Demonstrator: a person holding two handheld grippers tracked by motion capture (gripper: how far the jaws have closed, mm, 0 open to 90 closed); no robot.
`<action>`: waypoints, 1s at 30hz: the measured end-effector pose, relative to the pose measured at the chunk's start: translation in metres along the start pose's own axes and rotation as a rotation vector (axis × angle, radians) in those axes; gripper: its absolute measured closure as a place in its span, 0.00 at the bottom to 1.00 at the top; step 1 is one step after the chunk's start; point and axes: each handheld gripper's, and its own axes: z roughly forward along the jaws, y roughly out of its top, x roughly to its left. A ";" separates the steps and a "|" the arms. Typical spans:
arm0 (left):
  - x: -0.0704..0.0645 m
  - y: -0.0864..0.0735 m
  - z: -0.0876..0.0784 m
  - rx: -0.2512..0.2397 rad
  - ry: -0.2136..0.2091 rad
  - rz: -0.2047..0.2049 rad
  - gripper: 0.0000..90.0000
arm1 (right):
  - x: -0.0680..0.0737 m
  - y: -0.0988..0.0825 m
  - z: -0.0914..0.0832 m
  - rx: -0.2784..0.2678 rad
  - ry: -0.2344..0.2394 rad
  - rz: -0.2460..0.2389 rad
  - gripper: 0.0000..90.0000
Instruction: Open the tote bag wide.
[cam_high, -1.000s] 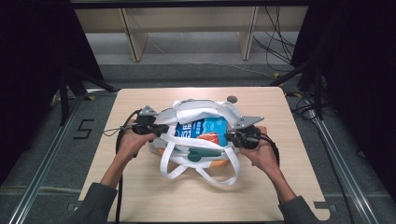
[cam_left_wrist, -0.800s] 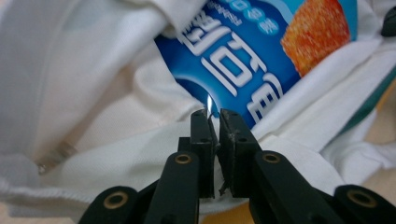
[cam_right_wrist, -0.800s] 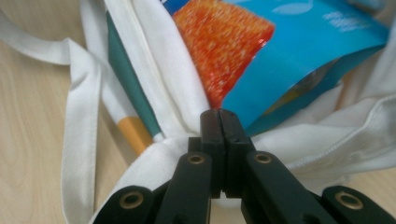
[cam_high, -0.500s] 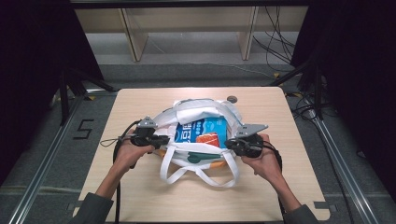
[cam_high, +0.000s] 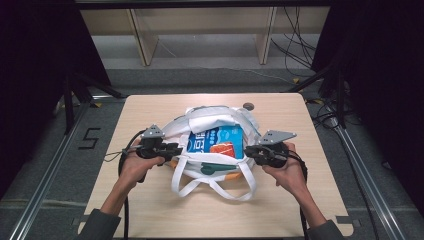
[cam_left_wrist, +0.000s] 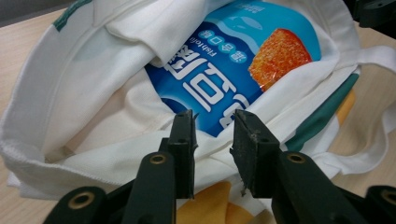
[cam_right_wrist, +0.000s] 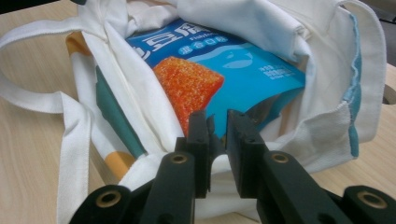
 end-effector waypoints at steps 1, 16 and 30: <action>0.000 0.001 -0.004 0.016 -0.004 0.019 0.72 | -0.001 -0.001 -0.002 0.003 0.000 0.011 0.87; -0.010 -0.004 -0.013 -0.023 -0.033 -0.011 0.59 | -0.005 -0.006 -0.009 -0.029 -0.029 0.035 0.73; -0.019 -0.006 -0.014 -0.027 -0.041 0.003 0.51 | 0.000 -0.008 -0.009 -0.010 -0.023 0.077 0.66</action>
